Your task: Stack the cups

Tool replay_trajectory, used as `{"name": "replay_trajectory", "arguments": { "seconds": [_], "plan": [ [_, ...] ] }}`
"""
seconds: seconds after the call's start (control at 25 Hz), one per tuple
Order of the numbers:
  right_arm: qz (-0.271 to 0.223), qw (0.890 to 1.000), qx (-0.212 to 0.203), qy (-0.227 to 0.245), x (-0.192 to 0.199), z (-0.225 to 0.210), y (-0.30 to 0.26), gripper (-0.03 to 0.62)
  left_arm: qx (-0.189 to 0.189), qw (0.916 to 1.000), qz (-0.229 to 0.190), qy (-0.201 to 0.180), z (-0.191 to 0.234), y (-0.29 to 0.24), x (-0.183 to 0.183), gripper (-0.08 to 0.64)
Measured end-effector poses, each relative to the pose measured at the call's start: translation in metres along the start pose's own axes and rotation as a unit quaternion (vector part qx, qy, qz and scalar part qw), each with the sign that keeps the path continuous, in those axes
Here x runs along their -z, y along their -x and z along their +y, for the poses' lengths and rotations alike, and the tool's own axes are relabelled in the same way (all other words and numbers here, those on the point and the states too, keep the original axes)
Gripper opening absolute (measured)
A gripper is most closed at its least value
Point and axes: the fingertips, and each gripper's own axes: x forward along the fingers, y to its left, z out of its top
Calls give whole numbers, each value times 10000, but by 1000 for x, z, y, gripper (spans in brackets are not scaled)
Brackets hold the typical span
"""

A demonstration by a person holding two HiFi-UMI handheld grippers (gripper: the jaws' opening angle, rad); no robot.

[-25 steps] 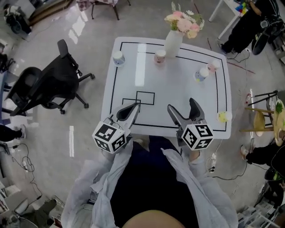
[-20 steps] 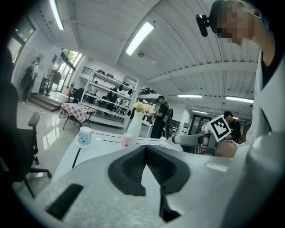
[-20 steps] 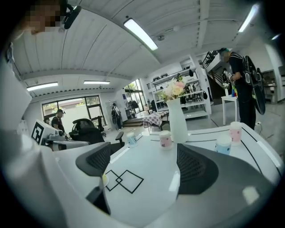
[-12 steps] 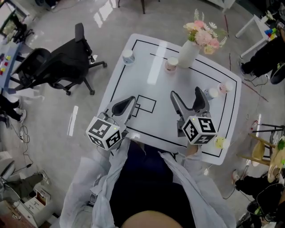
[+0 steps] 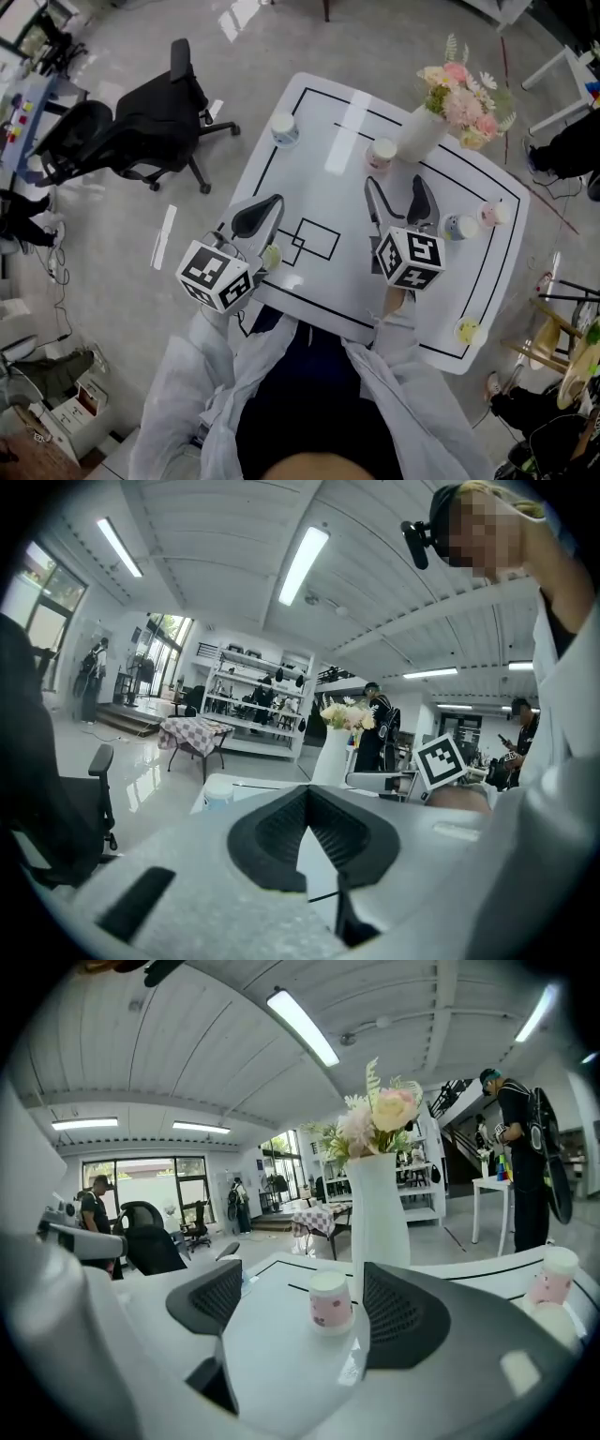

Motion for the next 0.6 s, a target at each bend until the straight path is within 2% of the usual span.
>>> {"name": "replay_trajectory", "arguments": {
  "seconds": [0.6],
  "plan": [
    [365,9963,764,148,43,-32,-96,370,276,9990,334,148,47,-42,19,-3]
  ]
}}
